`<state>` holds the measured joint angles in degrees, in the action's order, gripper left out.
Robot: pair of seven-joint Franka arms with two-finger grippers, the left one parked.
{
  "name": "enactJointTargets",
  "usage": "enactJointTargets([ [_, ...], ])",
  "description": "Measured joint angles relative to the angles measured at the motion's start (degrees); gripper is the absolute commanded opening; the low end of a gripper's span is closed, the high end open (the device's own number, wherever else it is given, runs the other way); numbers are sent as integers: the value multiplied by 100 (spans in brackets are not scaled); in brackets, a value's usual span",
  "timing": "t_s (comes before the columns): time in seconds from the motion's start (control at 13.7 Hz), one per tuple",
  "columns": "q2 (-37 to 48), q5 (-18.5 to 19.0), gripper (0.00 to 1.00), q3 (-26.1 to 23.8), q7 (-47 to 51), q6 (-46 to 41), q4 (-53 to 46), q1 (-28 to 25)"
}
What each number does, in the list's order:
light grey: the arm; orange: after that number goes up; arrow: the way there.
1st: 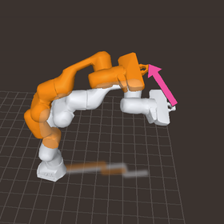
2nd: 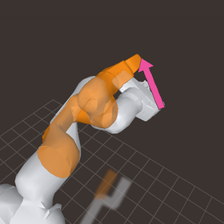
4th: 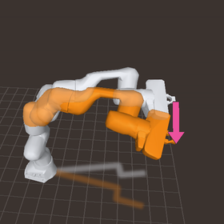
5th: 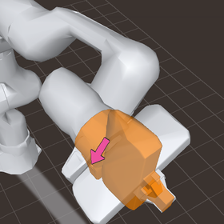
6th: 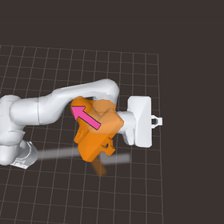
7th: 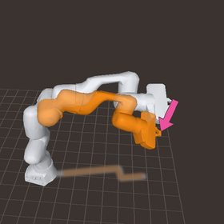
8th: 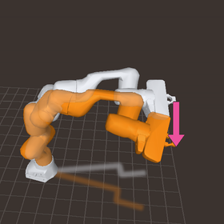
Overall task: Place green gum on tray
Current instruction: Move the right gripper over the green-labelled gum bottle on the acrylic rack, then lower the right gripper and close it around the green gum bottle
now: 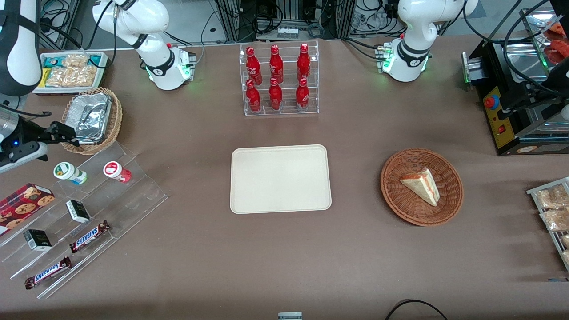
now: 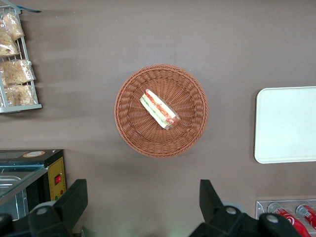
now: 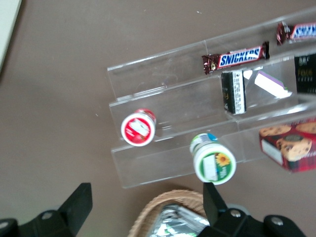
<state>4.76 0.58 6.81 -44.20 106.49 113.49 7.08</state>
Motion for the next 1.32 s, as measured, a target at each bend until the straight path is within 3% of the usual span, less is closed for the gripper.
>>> enactJointTargets([
  [0.44, -4, 0, 100, 5, -1953, 904, 552, 399],
  [1.32, -716, 0, 100, 3, -2356, 1903, 676, 553],
])
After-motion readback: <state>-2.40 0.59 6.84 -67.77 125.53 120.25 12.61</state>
